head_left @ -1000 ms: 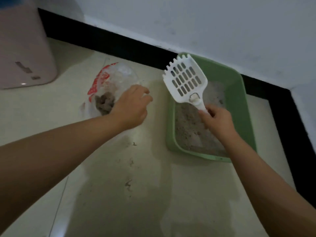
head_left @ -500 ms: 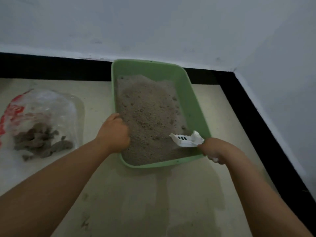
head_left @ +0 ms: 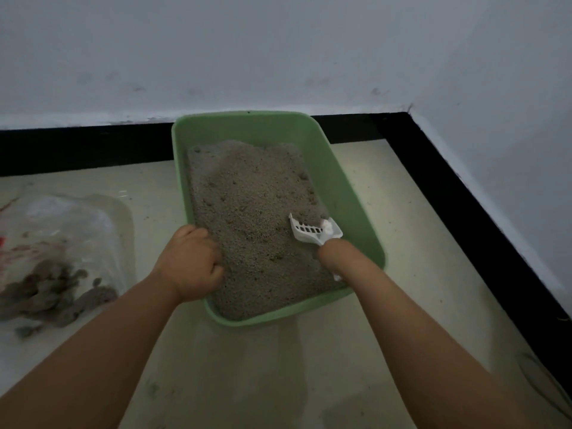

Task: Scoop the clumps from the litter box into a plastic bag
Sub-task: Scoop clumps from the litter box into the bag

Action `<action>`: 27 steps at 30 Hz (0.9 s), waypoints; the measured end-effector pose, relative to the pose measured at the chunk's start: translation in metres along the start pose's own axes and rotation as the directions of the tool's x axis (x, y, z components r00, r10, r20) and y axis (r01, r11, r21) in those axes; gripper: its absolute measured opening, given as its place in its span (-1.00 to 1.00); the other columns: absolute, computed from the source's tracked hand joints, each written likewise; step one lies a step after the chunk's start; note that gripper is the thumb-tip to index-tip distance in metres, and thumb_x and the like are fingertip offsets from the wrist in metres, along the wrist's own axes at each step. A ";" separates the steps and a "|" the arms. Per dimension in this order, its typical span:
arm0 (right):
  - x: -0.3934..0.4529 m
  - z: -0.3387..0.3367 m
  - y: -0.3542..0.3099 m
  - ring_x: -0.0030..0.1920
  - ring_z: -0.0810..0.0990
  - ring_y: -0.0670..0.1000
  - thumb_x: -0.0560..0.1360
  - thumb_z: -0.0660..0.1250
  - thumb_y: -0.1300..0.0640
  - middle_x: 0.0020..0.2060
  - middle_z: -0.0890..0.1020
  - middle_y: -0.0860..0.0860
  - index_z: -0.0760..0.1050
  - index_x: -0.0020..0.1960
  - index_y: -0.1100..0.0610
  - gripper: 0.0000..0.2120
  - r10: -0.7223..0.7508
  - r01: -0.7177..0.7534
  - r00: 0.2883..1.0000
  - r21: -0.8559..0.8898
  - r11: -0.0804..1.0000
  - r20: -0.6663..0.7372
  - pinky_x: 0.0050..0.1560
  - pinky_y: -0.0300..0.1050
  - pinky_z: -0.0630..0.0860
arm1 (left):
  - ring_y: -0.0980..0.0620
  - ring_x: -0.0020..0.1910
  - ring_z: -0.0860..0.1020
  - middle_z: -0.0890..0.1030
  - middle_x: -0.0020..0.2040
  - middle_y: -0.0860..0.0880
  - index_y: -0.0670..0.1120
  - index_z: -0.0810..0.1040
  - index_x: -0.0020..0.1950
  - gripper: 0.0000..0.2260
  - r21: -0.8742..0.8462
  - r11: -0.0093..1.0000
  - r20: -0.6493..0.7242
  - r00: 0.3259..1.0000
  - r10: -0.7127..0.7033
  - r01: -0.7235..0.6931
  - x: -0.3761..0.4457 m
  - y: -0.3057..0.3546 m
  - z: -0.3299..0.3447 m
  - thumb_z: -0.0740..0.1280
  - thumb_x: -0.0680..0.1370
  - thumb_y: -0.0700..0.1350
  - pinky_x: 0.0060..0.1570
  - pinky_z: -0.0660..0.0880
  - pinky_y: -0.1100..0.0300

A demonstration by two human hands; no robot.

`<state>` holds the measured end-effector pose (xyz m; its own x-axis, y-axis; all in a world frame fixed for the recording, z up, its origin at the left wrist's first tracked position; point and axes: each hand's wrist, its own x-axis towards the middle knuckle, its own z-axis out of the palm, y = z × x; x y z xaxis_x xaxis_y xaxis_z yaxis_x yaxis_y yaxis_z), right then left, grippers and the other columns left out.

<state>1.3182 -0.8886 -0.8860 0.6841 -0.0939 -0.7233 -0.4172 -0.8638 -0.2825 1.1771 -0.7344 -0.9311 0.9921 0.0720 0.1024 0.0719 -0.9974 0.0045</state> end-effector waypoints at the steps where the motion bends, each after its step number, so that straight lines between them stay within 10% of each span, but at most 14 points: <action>1: 0.000 0.002 -0.004 0.20 0.51 0.24 0.60 -0.21 -0.18 0.29 0.41 0.35 0.04 0.49 0.27 -0.35 -0.033 0.034 0.999 -0.046 0.998 0.010 0.18 0.06 0.44 | 0.02 -0.60 0.42 0.37 -0.67 0.02 -0.12 0.39 -0.69 -0.67 0.006 1.000 -0.023 1.000 0.003 -0.003 0.001 0.000 0.001 0.06 0.23 -0.05 -0.30 0.12 0.18; 6: 0.017 0.003 -0.014 0.15 0.57 0.20 0.60 -0.02 0.29 0.22 0.50 0.31 0.11 0.45 0.30 -0.58 -0.083 0.074 0.995 -0.133 0.988 -0.063 0.09 0.00 0.49 | 0.03 -0.60 0.42 0.37 -0.67 0.02 -0.14 0.39 -0.69 -0.66 0.016 1.000 -0.076 0.997 0.019 -0.018 0.002 0.000 0.008 0.06 0.24 -0.06 -0.29 0.13 0.18; 12: 0.033 0.006 -0.032 -0.28 0.51 0.13 0.58 0.04 0.31 0.09 0.56 0.29 0.39 0.24 0.41 -0.69 -0.156 0.165 0.986 -0.273 0.948 0.054 -0.29 -0.05 0.46 | 0.02 -0.57 0.44 0.40 -0.64 0.04 -0.11 0.43 -0.67 -0.67 0.025 1.000 -0.066 0.998 0.021 -0.019 0.002 -0.002 0.010 0.06 0.25 -0.05 -0.28 0.12 0.18; 17: 0.042 0.010 -0.047 -0.46 0.36 0.06 0.63 -0.12 -0.05 -0.45 0.39 0.17 0.38 0.21 0.41 -0.44 -0.210 0.219 0.973 -0.098 0.971 0.093 -0.44 -0.16 0.27 | 0.00 -0.55 0.45 0.39 -0.63 0.02 -0.11 0.41 -0.66 -0.68 0.028 0.999 -0.055 0.998 0.028 -0.027 0.002 -0.002 0.011 0.07 0.26 -0.05 -0.28 0.13 0.19; 22: 0.041 0.014 -0.059 -0.50 0.22 0.03 0.54 -0.19 -0.31 -0.52 0.26 0.14 0.17 -0.38 0.22 -0.35 -0.086 0.071 0.993 0.185 0.980 0.076 -0.47 -0.16 0.12 | 0.00 -0.56 0.45 0.40 -0.62 0.02 -0.11 0.39 -0.66 -0.69 0.031 0.999 -0.043 0.998 0.041 -0.039 0.003 -0.005 0.013 0.07 0.26 -0.05 -0.28 0.12 0.18; 27: 0.039 0.017 -0.060 -0.49 0.26 0.05 0.52 -0.16 -0.34 -0.60 0.34 0.18 0.30 -0.16 0.20 -0.39 -0.015 -0.021 0.989 0.241 0.970 0.147 -0.48 -0.16 0.15 | -0.02 -0.55 0.45 0.40 -0.61 0.01 -0.10 0.39 -0.65 -0.70 0.030 0.998 -0.027 0.998 0.050 -0.050 0.003 -0.005 0.014 0.08 0.27 -0.06 -0.29 0.11 0.18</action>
<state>1.3601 -0.8323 -0.9080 0.5947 -0.0072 -0.8039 -0.5635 -0.7170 -0.4104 1.1811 -0.7288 -0.9444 0.9913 0.0215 0.1296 0.0256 -0.9992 -0.0303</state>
